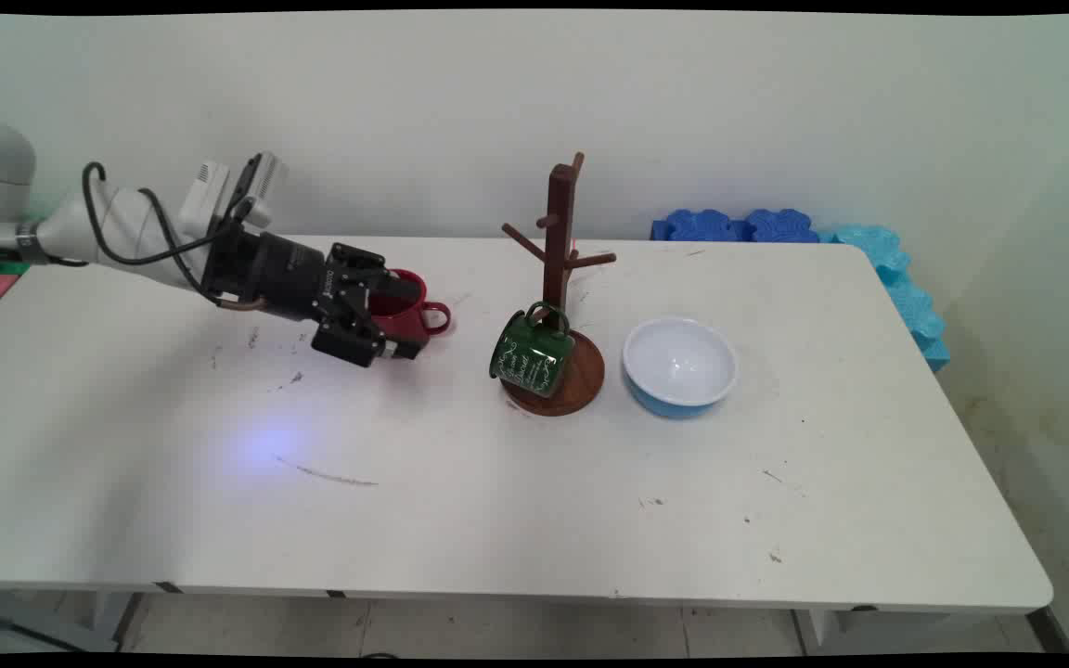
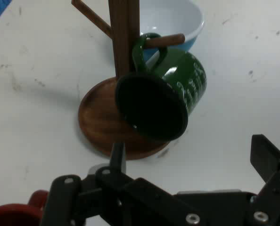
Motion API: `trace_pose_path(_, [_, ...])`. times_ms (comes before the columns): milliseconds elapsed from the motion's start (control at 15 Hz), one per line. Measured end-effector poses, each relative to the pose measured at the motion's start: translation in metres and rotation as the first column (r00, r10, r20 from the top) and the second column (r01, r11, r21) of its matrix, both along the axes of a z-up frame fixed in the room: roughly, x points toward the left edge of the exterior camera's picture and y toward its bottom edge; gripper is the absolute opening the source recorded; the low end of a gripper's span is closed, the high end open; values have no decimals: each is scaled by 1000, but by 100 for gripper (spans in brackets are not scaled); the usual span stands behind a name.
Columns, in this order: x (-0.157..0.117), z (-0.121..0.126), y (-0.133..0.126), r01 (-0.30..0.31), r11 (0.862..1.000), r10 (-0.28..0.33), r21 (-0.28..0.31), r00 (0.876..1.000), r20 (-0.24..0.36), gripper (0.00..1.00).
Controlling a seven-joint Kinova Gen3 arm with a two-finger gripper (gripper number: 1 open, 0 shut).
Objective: Pick up the green mug from the rack
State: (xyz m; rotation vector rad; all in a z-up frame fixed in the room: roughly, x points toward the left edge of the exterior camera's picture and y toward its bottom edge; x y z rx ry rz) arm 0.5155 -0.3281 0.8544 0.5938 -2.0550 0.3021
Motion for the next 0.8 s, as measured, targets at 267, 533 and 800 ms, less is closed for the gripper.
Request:
trace_pose_path(267, [-1, -13, -8, -14, 998, 19, 59, 997, -76, 100])
trace_pose_path(533, [-3, -23, -15, -18, 994, 32, 104, 991, -127, 100])
trace_pose_path(800, [-7, -35, -24, -12, 988, 39, 154, 983, -177, 100])
